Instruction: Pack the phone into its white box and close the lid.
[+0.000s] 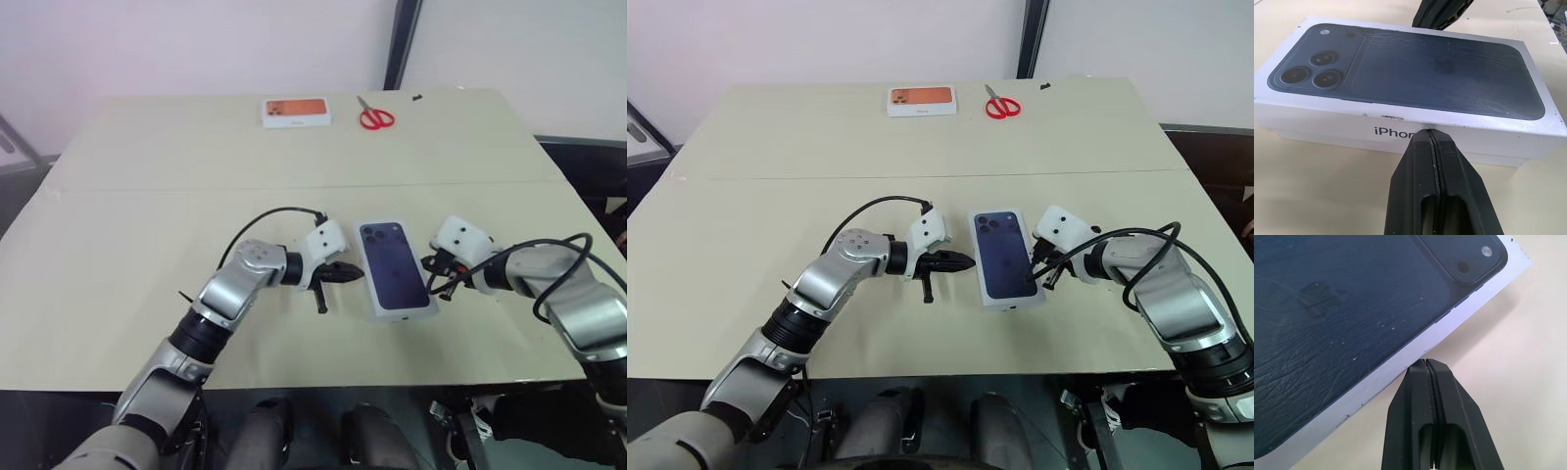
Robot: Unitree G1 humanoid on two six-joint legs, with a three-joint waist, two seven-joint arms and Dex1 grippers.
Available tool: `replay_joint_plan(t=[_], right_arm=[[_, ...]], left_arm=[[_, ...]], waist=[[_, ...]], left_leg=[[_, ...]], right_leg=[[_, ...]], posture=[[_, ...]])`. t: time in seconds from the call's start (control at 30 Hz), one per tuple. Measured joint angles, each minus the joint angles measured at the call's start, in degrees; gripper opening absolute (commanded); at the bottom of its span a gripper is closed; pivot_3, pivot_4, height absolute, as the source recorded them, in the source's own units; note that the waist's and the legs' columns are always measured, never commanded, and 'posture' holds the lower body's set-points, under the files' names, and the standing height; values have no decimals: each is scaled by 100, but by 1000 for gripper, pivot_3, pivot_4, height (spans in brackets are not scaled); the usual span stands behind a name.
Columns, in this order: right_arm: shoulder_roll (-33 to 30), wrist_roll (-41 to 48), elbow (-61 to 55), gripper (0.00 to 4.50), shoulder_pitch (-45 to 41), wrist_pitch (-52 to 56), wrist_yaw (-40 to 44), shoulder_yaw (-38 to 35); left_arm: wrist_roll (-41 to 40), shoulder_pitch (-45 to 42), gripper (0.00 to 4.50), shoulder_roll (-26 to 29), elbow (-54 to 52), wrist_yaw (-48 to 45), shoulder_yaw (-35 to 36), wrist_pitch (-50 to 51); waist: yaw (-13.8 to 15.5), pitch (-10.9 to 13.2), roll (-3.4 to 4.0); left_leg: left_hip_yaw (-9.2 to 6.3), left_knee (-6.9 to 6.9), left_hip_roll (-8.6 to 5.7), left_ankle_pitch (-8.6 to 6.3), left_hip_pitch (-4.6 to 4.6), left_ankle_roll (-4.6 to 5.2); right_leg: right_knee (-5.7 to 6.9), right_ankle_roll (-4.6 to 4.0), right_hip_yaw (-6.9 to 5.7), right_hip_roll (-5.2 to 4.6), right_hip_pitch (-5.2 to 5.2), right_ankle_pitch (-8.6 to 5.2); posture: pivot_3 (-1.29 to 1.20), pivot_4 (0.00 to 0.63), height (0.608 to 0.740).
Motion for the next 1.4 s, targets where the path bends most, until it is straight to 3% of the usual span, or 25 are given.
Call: replay_joint_plan(t=[0.3,0.47,0.6,0.73,0.9,1.13,1.27,1.4], right_arm=[[-244,-1,-5,24,125,-119,198,-53],[-568,228,-3,24,235,-421,468,-758],[-541,769,-196,24,446,-353,724,-1238],[-370,1319,-932,24,946,-113,865,-1322],[-234,1276,-1188,24,1330,72,496,-922],[-222,1039,-1242,24,1407,35,98,-619],[30,1026,-1015,24,1227,-152,-78,-647],[626,1038,-282,24,539,-562,-458,-982]], left_arm=[[-72,65,0,112,-45,-44,54,6],[-481,18,0,190,-198,-31,567,201],[-570,-351,0,-115,-35,322,830,236],[-117,-897,0,-513,649,744,581,-53],[420,-938,0,-718,1469,820,-47,-229],[744,-963,0,-656,1503,660,-262,-364],[681,-661,0,-603,1246,758,-34,-454],[346,15,0,-301,374,1036,749,-421]], waist=[[2,0,0],[9,0,0],[28,1,-2],[19,1,-2],[0,1,-2],[9,-3,-5],[-18,-3,-4],[-60,-2,-5]], left_leg=[[0,0,0,0,0,0],[0,1,0,-3,0,4],[-4,13,0,-4,-2,8],[-5,28,0,-10,-1,16],[-4,33,-1,-11,0,18],[-8,38,-1,-11,9,17],[-7,37,0,-11,10,15],[-5,30,0,2,-1,-7]], right_leg=[[0,0,0,0,0,0],[0,0,-1,-1,2,0],[-1,0,-7,-1,9,0],[-1,6,-9,0,23,-3],[4,6,-6,2,19,-3],[-1,7,-7,0,36,-4],[-1,7,-4,1,33,-4],[14,7,5,2,5,-4]], posture=[[0,150,740],[0,150,740],[0,150,740],[0,150,740],[0,150,740],[0,150,740],[0,150,740],[0,150,740]])
